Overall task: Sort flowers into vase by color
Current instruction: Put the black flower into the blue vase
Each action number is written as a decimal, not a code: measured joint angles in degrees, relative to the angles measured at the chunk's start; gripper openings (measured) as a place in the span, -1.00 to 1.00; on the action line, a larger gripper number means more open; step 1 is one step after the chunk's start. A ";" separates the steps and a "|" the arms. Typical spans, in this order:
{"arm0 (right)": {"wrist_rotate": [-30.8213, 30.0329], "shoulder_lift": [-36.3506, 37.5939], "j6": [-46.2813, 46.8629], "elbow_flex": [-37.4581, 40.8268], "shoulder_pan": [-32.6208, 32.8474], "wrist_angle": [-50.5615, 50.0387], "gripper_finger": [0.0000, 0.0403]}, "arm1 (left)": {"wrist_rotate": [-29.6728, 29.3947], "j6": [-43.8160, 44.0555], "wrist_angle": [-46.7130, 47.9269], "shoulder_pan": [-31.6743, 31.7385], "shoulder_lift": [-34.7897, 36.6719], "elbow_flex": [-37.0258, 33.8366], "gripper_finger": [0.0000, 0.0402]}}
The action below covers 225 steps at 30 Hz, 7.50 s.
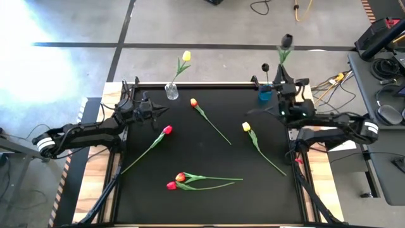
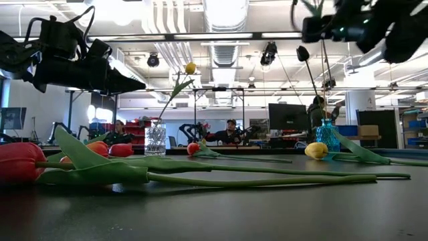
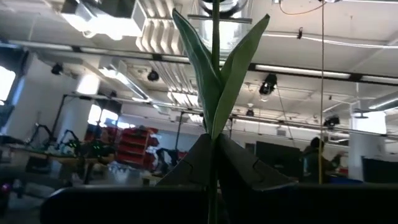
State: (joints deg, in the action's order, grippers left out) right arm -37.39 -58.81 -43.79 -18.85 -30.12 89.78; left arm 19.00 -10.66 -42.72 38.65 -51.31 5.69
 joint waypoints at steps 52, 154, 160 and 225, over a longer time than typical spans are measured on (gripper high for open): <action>25.92 -31.59 20.63 -20.99 31.68 -0.77 -0.94 | 7.04 11.18 -14.95 -20.25 -26.16 22.50 -0.42; 9.18 -14.06 32.91 -32.50 36.32 -54.20 0.04 | 5.62 3.95 -9.60 -24.22 -42.34 37.79 -1.00; 13.47 -14.18 35.10 -32.50 35.60 -53.82 0.03 | 5.62 4.04 -9.56 -24.22 -42.34 37.79 -1.00; -1.68 -14.11 26.17 -43.01 43.23 -77.13 0.14 | 5.99 4.11 -9.73 -24.29 -42.36 37.77 -1.00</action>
State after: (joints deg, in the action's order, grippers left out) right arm -39.07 -72.92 -17.62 -61.86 13.10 12.64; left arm 24.99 -6.55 -52.45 14.36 -93.67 43.46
